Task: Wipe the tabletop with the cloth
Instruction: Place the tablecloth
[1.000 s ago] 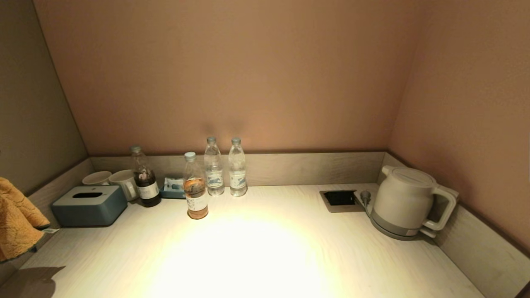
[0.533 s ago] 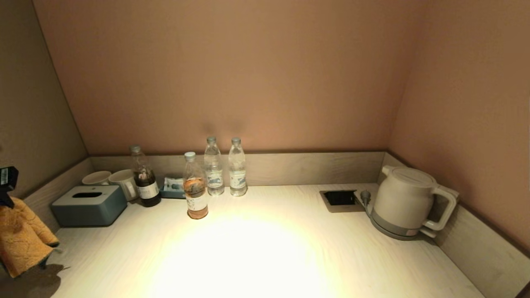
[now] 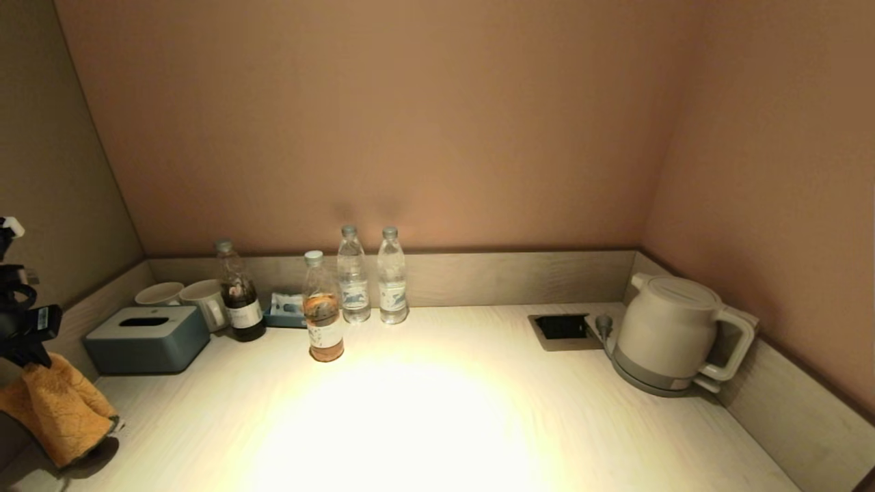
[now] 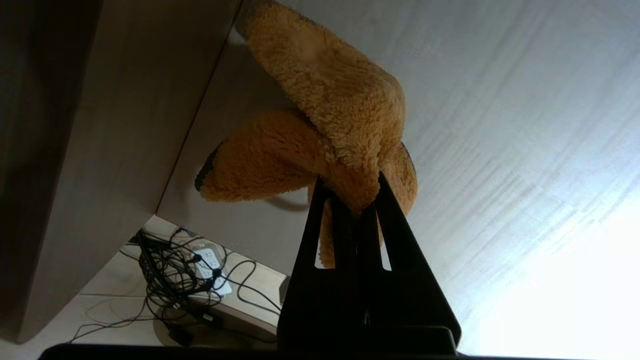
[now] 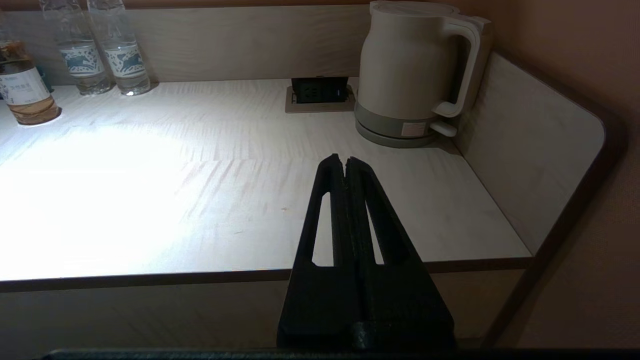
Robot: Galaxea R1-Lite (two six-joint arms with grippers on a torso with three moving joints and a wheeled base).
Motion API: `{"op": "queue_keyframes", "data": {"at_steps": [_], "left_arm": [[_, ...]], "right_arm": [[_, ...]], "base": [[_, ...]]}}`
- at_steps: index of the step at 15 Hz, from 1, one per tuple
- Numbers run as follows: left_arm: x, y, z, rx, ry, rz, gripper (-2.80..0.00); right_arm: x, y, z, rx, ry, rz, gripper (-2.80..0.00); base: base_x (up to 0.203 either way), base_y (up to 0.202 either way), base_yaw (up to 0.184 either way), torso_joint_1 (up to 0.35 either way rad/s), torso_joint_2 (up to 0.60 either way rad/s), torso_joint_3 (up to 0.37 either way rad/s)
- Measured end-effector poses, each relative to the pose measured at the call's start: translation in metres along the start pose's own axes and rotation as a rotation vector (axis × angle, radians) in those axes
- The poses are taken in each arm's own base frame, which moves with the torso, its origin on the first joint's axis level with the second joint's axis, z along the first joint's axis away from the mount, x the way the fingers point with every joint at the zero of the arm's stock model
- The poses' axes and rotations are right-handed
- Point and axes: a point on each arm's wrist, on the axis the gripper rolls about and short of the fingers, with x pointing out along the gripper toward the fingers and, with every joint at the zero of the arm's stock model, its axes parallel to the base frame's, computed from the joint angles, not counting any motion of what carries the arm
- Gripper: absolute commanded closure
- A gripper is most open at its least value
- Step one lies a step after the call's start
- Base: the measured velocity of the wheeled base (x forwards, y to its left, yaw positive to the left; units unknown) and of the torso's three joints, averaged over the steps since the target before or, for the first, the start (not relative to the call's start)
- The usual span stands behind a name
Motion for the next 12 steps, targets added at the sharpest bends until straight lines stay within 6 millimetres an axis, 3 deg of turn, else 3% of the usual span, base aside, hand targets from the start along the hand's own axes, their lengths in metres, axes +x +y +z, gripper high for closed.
{"op": "queue_keyframes", "data": {"at_steps": [6, 7, 12], "left_arm": [[0.040, -0.008, 0.011, 0.030, 0.031, 0.005, 0.00], [0.045, -0.009, 0.012, 0.036, 0.038, 0.005, -2.80], [0.061, -0.012, 0.015, 0.068, 0.036, 0.003, -2.80]], "right_arm": [[0.000, 0.000, 0.000, 0.000, 0.000, 0.001, 0.00], [0.000, 0.000, 0.000, 0.000, 0.000, 0.000, 0.00], [0.000, 0.000, 0.000, 0.000, 0.000, 0.000, 0.00]], "base": [[0.000, 0.000, 0.000, 0.000, 0.00, 0.000], [0.000, 0.000, 0.000, 0.000, 0.00, 0.000], [0.000, 0.000, 0.000, 0.000, 0.00, 0.000]]}}
